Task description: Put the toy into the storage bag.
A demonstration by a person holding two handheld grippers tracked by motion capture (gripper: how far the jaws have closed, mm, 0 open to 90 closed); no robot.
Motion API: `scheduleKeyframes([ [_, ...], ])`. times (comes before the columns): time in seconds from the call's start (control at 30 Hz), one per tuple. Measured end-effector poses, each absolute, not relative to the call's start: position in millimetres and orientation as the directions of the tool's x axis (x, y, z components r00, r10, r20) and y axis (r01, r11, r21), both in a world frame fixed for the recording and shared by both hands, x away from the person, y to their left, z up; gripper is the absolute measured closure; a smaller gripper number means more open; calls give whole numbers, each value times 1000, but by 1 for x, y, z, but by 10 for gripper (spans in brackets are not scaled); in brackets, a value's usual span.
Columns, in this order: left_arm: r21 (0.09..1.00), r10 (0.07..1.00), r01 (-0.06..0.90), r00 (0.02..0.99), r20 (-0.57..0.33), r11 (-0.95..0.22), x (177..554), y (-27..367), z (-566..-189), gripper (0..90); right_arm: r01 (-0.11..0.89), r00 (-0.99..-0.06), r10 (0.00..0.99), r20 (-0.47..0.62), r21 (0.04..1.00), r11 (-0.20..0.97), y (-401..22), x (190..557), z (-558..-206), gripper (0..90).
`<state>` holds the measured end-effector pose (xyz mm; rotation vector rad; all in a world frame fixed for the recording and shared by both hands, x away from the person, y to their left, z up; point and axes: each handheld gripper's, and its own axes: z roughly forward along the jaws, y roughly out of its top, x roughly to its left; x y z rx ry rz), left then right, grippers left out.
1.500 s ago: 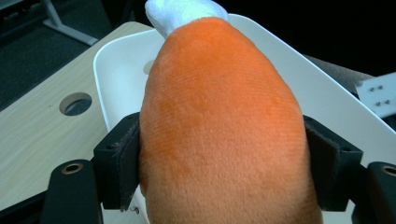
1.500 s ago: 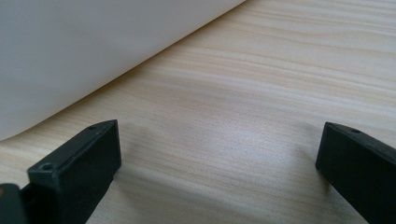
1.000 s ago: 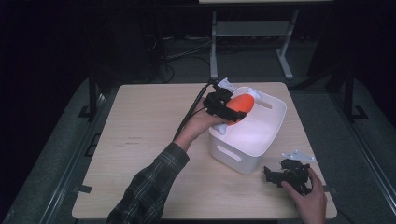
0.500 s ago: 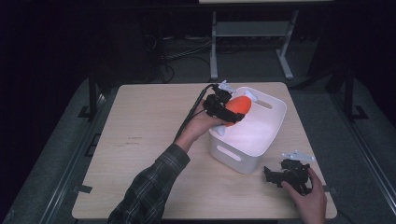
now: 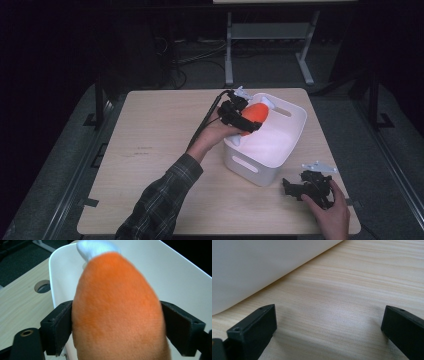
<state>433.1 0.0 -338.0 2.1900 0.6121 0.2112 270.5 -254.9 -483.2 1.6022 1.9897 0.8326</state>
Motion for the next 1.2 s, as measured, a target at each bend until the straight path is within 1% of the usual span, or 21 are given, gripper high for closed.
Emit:
scheduleKeyframes([
  [0.07,769,496,352,867,-53,-533,433,0,-338,135,702,-223,974,26,698,142,-255,270,-483,0],
  [0.4,776,498,344,866,-45,-529,432,3,-334,135,702,-223,974,26,698,142,-255,270,-483,0],
  [0.9,781,486,315,874,-17,-539,424,25,-321,135,702,-223,975,27,698,141,-255,270,-483,0],
  [1.2,792,489,309,872,-16,-526,418,38,-318,136,701,-224,974,25,698,143,-255,271,-483,0],
])
